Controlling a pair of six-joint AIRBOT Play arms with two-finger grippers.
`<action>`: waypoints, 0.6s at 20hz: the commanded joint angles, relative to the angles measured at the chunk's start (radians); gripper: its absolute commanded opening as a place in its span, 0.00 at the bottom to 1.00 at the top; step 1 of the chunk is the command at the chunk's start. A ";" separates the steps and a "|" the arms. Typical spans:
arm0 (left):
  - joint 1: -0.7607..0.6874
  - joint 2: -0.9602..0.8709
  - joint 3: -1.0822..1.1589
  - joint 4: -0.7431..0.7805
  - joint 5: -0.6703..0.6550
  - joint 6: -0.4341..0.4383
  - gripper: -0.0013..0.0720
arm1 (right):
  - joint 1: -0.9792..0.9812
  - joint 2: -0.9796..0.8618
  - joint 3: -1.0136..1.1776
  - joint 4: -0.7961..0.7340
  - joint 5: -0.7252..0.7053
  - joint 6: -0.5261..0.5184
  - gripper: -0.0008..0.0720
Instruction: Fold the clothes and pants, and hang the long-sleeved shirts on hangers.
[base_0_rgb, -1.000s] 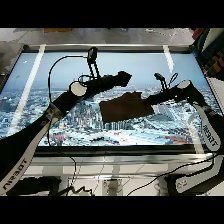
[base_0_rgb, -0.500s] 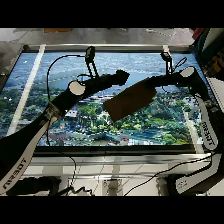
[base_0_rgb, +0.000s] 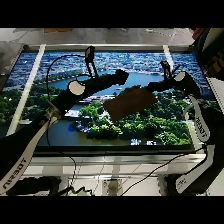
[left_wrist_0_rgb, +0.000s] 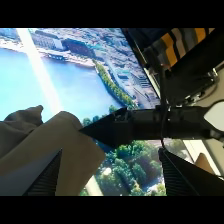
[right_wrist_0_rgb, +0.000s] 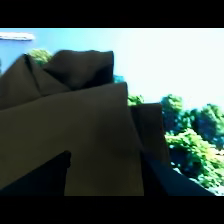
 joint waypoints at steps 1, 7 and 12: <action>0.000 0.001 0.000 0.056 0.000 0.000 0.99 | -0.042 -0.067 0.074 -0.021 0.090 0.053 0.68; 0.000 0.001 0.000 0.113 0.000 0.000 0.99 | -0.068 -0.159 0.103 0.070 0.239 0.046 0.68; 0.000 0.001 0.000 0.113 -0.001 0.000 0.99 | -0.066 -0.219 0.103 0.264 0.433 0.014 0.68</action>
